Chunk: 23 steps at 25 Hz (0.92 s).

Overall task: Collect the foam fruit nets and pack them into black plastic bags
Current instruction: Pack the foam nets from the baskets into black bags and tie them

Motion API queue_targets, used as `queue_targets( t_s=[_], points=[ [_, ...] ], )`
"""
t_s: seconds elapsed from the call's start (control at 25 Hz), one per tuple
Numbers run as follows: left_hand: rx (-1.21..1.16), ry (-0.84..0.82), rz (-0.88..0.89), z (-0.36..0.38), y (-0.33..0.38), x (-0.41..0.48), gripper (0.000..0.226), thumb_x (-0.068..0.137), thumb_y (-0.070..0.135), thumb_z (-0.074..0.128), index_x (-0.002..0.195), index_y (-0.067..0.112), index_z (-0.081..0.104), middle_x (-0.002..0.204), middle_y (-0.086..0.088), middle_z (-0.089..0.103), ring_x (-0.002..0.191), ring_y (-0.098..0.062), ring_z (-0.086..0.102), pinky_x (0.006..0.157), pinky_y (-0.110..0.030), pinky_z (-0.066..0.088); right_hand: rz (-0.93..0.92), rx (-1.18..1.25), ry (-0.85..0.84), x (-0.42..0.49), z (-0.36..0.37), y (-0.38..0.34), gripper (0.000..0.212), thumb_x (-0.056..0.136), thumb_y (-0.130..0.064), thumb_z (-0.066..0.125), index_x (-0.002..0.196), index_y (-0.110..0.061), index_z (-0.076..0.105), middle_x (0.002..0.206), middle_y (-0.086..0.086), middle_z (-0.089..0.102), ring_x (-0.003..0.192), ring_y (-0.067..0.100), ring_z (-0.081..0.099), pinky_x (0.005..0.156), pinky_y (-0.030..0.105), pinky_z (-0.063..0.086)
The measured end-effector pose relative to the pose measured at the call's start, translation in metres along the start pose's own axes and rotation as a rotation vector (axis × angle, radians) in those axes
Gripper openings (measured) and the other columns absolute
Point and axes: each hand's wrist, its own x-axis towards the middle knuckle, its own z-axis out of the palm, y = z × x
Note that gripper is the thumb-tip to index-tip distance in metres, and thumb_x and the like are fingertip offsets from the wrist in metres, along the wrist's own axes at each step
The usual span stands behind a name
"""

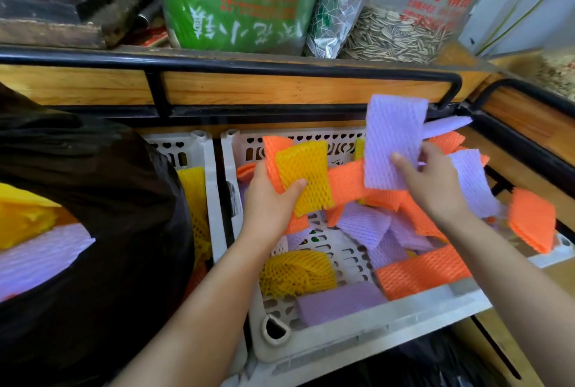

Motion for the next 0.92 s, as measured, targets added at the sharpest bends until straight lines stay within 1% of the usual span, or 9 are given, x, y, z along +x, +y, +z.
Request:
queue_targets(
  t_s=[0.12, 0.24, 0.32, 0.4, 0.52, 0.64, 0.76, 0.84, 0.92],
  points=[
    [0.04, 0.127, 0.02, 0.0, -0.001, 0.003, 0.037, 0.087, 0.016, 0.065, 0.12, 0.015, 0.048, 0.099, 0.009, 0.055, 0.095, -0.01, 0.054, 0.077, -0.024, 0.044, -0.098, 0.127, -0.012, -0.006, -0.021, -0.022, 0.011, 0.092, -0.019, 0.058, 0.101, -0.014, 0.054, 0.093, 0.003, 0.059, 0.084, 0.018, 0.055, 0.07, 0.03, 0.039],
    [0.09, 0.289, 0.07, -0.002, 0.0, 0.005, 0.04, 0.086, 0.014, 0.067, 0.121, 0.012, 0.049, 0.101, 0.006, 0.055, 0.093, -0.011, 0.054, 0.063, -0.016, 0.04, -0.153, 0.17, -0.13, -0.01, -0.038, -0.032, 0.014, 0.091, -0.011, 0.058, 0.105, -0.013, 0.055, 0.095, 0.004, 0.061, 0.086, 0.016, 0.055, 0.077, 0.031, 0.042],
    [0.119, 0.367, 0.079, -0.004, 0.001, 0.006, 0.043, 0.085, 0.014, 0.067, 0.124, 0.011, 0.048, 0.102, 0.007, 0.052, 0.093, -0.009, 0.051, 0.067, -0.015, 0.036, -0.193, 0.128, -0.177, -0.009, -0.046, -0.033, 0.014, 0.091, -0.009, 0.058, 0.105, -0.01, 0.056, 0.095, 0.009, 0.062, 0.087, 0.018, 0.054, 0.079, 0.036, 0.043],
    [0.116, 0.3, 0.087, -0.002, 0.003, 0.005, 0.041, 0.085, 0.015, 0.067, 0.122, 0.014, 0.048, 0.101, 0.009, 0.054, 0.093, -0.009, 0.053, 0.072, -0.018, 0.04, -0.219, 0.124, -0.235, -0.008, -0.047, -0.033, 0.016, 0.089, -0.007, 0.059, 0.103, -0.014, 0.056, 0.1, 0.011, 0.064, 0.092, 0.022, 0.058, 0.085, 0.042, 0.045],
    [0.051, -0.09, 0.028, 0.008, 0.008, -0.007, 0.045, 0.087, 0.014, 0.064, 0.125, 0.02, 0.04, 0.1, 0.015, 0.053, 0.091, -0.003, 0.055, 0.068, -0.013, 0.047, -0.254, 0.144, -0.328, -0.011, -0.029, -0.039, 0.018, 0.087, -0.005, 0.062, 0.098, -0.017, 0.056, 0.102, 0.011, 0.065, 0.099, 0.028, 0.06, 0.087, 0.043, 0.046],
    [-0.142, -0.35, -0.125, 0.017, 0.012, -0.014, 0.042, 0.093, 0.018, 0.055, 0.128, 0.026, 0.033, 0.103, 0.017, 0.053, 0.092, 0.0, 0.056, 0.063, -0.01, 0.048, -0.274, 0.143, -0.311, -0.008, -0.008, -0.046, 0.016, 0.085, -0.004, 0.063, 0.098, -0.013, 0.058, 0.099, 0.011, 0.065, 0.096, 0.026, 0.06, 0.081, 0.026, 0.044],
    [-0.208, -0.367, -0.154, 0.018, 0.013, -0.014, 0.049, 0.089, 0.022, 0.059, 0.128, 0.026, 0.029, 0.106, 0.018, 0.052, 0.09, 0.004, 0.056, 0.064, -0.01, 0.05, -0.246, 0.181, -0.311, -0.005, 0.003, -0.052, 0.017, 0.086, -0.006, 0.063, 0.103, -0.008, 0.061, 0.101, 0.008, 0.067, 0.091, 0.017, 0.062, 0.074, 0.013, 0.042],
    [-0.074, -0.279, -0.053, 0.017, 0.011, -0.013, 0.06, 0.083, 0.021, 0.068, 0.128, 0.024, 0.028, 0.106, 0.019, 0.049, 0.093, 0.005, 0.053, 0.072, -0.012, 0.048, -0.235, 0.244, -0.295, -0.005, 0.009, -0.055, 0.013, 0.09, -0.015, 0.06, 0.102, -0.01, 0.061, 0.098, 0.007, 0.068, 0.088, 0.017, 0.062, 0.077, 0.025, 0.046],
    [-0.017, -0.144, -0.015, 0.013, 0.008, -0.009, 0.063, 0.083, 0.021, 0.07, 0.131, 0.019, 0.03, 0.108, 0.013, 0.051, 0.099, -0.005, 0.055, 0.081, -0.024, 0.047, -0.221, 0.239, -0.163, -0.003, 0.01, -0.056, 0.015, 0.093, -0.026, 0.054, 0.096, -0.013, 0.06, 0.088, 0.002, 0.063, 0.08, 0.017, 0.056, 0.072, 0.031, 0.042]
  ],
)
